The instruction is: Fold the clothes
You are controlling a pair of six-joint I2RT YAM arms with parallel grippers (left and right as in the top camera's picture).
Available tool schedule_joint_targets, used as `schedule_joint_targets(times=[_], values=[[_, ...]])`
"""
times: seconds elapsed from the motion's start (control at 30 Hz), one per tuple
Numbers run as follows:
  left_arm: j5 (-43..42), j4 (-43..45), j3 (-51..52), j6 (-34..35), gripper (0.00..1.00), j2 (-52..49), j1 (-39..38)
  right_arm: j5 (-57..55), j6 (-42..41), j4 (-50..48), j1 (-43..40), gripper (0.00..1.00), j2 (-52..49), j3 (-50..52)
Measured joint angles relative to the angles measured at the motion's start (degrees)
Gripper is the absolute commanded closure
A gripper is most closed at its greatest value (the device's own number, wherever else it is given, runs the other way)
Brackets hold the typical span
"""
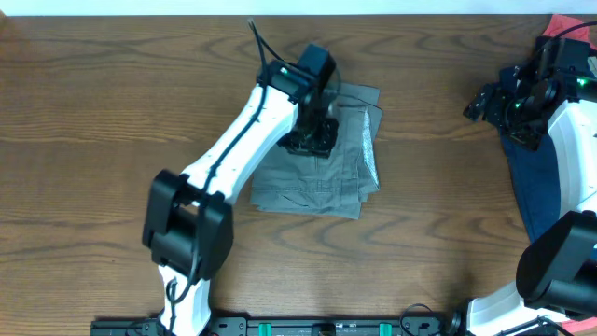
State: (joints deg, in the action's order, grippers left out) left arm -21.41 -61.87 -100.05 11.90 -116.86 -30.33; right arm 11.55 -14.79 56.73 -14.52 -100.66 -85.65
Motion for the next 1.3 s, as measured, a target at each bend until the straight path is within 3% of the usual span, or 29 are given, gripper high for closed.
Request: schedule_joint_targets(times=[0.1,0.27,0.57,0.8,1.1,1.3], values=[[-3.0,5.4,4.1,0.0,0.91,-1.5,-0.1,0.0,0.0,0.0,0.0,0.01,0.0,0.0],[-7.8,15.1,10.9,-0.1,0.91,-2.0,-1.7,0.0,0.0,0.0,0.0,0.01,0.0,0.0],[-11.3,24.9,18.4,1.4,0.92,-2.0,-9.4,0.0,0.0,0.0,0.0,0.01,0.0,0.0],[-10.5,25.1,21.4,3.8,0.94,-2.0,-12.5,0.0,0.0,0.0,0.0,0.01,0.0,0.0],[-10.3,17.7,19.0,4.4,0.94,-0.2,-13.1,0.0,0.0,0.0,0.0,0.01,0.0,0.0],[0.5,21.6,15.1,3.8,0.94,12.4,-12.7,0.0,0.0,0.0,0.0,0.01,0.0,0.0]])
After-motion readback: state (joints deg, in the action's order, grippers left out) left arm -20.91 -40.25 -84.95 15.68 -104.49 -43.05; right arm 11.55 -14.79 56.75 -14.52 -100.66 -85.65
